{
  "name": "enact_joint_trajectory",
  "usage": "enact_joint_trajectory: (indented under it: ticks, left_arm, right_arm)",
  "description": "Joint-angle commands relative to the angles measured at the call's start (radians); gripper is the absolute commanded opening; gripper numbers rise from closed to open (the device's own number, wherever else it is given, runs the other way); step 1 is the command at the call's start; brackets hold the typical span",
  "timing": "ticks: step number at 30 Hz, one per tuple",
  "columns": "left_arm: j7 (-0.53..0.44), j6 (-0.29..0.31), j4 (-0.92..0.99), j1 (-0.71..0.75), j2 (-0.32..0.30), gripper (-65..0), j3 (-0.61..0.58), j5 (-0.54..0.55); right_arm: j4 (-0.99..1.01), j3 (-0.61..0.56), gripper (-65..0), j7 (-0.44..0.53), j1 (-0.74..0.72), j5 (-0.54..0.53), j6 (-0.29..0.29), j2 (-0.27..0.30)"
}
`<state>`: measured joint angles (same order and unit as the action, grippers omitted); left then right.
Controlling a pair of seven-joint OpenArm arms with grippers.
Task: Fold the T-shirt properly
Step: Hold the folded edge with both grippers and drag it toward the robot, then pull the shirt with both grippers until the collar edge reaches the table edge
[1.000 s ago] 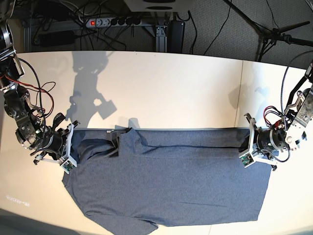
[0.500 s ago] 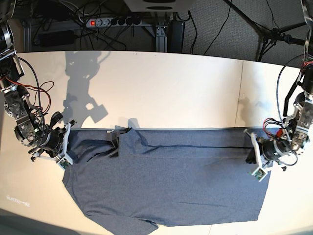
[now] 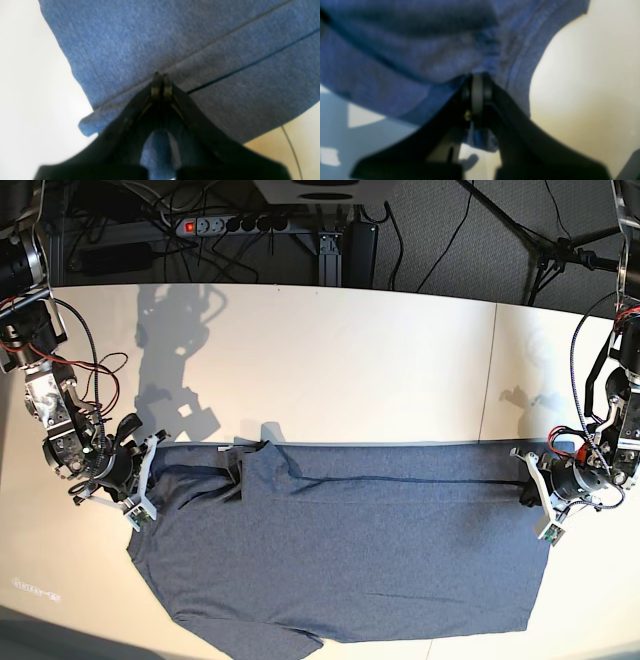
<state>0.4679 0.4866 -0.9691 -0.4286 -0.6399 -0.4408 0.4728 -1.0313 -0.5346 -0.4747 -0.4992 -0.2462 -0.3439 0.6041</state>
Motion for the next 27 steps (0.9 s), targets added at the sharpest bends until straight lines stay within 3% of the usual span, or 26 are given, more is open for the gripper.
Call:
enact_joint_trajectory:
  ticks: [1,14,19,27]
  left_arm:
    - [-0.015,0.002,-0.01,-0.017,-0.016,-65.0,0.009,0.01]
    - [-0.051,0.004,0.069,0.027,0.002,-65.0,0.009,-0.072]
    - [0.003,0.004,0.069,0.031,-0.001,-65.0,0.009,-0.113]
    - [0.007,0.034,-0.021,0.135,-0.075,-65.0,0.01,-0.105]
  right_arm:
    - [0.0,0.01,-65.0,0.011,-0.026,-0.004,-0.011,0.004]
    - [0.017,0.01,-65.0,-0.002,-0.021,-0.004,-0.012,-0.011]
    - [0.016,0.016,-65.0,-0.053,-0.011,-0.028,-0.011,-0.008]
    - [-0.089,0.246,-65.0,-0.084,0.165,-0.094,-0.015,-0.006]
